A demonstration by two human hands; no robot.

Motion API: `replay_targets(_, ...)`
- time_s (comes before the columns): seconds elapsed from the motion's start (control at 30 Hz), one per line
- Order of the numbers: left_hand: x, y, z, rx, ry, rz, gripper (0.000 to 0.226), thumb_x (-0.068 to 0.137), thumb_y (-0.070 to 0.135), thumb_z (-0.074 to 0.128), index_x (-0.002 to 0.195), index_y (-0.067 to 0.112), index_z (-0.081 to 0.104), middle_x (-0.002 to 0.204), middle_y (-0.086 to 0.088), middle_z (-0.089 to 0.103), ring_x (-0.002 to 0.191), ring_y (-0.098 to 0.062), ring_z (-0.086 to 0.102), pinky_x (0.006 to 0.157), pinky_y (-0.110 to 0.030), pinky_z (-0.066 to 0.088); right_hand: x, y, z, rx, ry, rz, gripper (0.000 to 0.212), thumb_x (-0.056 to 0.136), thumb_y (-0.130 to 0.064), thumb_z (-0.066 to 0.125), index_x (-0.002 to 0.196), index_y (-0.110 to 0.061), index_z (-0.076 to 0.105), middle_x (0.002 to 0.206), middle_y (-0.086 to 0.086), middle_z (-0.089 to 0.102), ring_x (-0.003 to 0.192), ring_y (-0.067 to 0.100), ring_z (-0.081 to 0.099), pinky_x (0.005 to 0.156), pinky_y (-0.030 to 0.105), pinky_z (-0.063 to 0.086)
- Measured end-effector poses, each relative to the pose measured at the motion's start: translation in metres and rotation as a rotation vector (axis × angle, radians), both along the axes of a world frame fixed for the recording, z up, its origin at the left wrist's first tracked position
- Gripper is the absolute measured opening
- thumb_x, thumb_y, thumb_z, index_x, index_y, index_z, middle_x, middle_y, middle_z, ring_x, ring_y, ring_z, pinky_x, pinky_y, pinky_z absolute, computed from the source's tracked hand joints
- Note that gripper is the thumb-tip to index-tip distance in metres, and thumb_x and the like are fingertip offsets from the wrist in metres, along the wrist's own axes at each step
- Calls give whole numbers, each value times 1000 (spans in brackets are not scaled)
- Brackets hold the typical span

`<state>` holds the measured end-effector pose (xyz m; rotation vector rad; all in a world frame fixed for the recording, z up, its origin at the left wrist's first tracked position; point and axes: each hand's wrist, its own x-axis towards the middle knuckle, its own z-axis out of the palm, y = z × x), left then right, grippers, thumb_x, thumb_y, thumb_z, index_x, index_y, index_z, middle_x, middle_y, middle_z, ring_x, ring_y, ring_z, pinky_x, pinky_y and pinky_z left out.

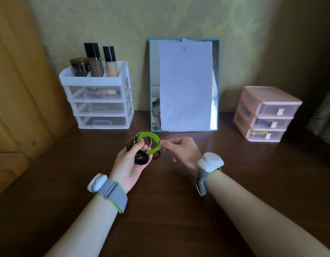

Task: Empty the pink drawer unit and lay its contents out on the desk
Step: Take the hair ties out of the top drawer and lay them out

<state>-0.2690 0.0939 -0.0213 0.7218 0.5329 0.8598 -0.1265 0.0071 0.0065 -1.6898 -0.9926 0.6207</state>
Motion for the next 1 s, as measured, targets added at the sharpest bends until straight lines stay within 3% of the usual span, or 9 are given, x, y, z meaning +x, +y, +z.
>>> replay_targets(0.1, 3, -6, -3, 20, 29, -1, 4, 90, 7, 64, 93, 9, 64, 75, -4, 60, 81, -18, 61, 68, -31, 57, 1, -3, -2, 34, 40, 7, 31, 85, -35, 69, 72, -7, 74, 49, -2, 56, 36, 9, 39, 43, 11, 36)
replay_targets(0.27, 4, -7, -6, 2, 16, -82, 9, 89, 11, 66, 98, 8, 65, 75, -5, 63, 81, -17, 64, 73, -34, 57, -1, 2, -5, 16, -11, -50, 12, 78, -32, 73, 75, -21, 77, 59, -1, 68, 35, 7, 44, 43, 15, 40)
replay_targets(0.33, 3, -7, -8, -2, 21, -86, 11, 90, 13, 65, 100, 8, 66, 76, -6, 66, 80, -17, 66, 73, -34, 58, 1, 5, -7, 16, -7, -80, 11, 77, -31, 74, 73, -21, 75, 57, -4, 64, 34, 6, 44, 42, 16, 38)
replay_targets(0.53, -10, 8, -8, -55, 50, 202, 4, 90, 9, 64, 88, 7, 64, 71, -7, 69, 72, -22, 69, 61, -29, 57, 26, 12, -13, 19, 28, -203, 12, 74, -33, 75, 64, -27, 74, 46, -13, 59, 38, 1, 44, 48, 19, 38)
replay_targets(0.63, -18, 14, -2, -103, -14, 259, 2, 89, 8, 65, 89, 6, 64, 71, -7, 68, 68, -21, 69, 59, -26, 56, 42, 10, -19, -49, 8, -232, 7, 75, -31, 75, 69, -26, 75, 53, -12, 62, 45, 5, 47, 53, 22, 40)
replay_targets(0.8, -17, 11, 1, -88, -37, 204, 7, 90, 13, 63, 91, 7, 64, 67, -5, 68, 64, -18, 69, 59, -24, 56, 58, 4, -27, -209, -59, -226, 15, 77, -27, 72, 86, -16, 78, 39, -10, 56, 26, 2, 44, 32, 10, 33)
replay_targets(0.87, -16, 9, 1, -78, -34, 184, 11, 92, 17, 62, 91, 7, 64, 68, -4, 67, 65, -17, 69, 59, -24, 56, 61, 5, -27, -244, -78, -232, 17, 77, -26, 72, 87, -14, 79, 45, -6, 59, 26, 3, 44, 32, 10, 33)
replay_targets(0.93, -15, 7, 1, -77, -31, 162, 15, 94, 21, 60, 93, 7, 64, 69, -5, 67, 66, -18, 69, 58, -24, 56, 61, 8, -25, -292, -133, -223, 18, 77, -28, 72, 88, -15, 78, 54, 0, 62, 33, 8, 50, 39, 13, 42)
replay_targets(1.0, -14, 5, 0, -77, -24, 128, 18, 95, 24, 58, 95, 6, 64, 69, -5, 67, 66, -18, 69, 58, -24, 56, 60, 12, -23, -328, -185, -208, 21, 77, -32, 71, 90, -17, 78, 62, 2, 64, 50, 16, 58, 61, 23, 56)
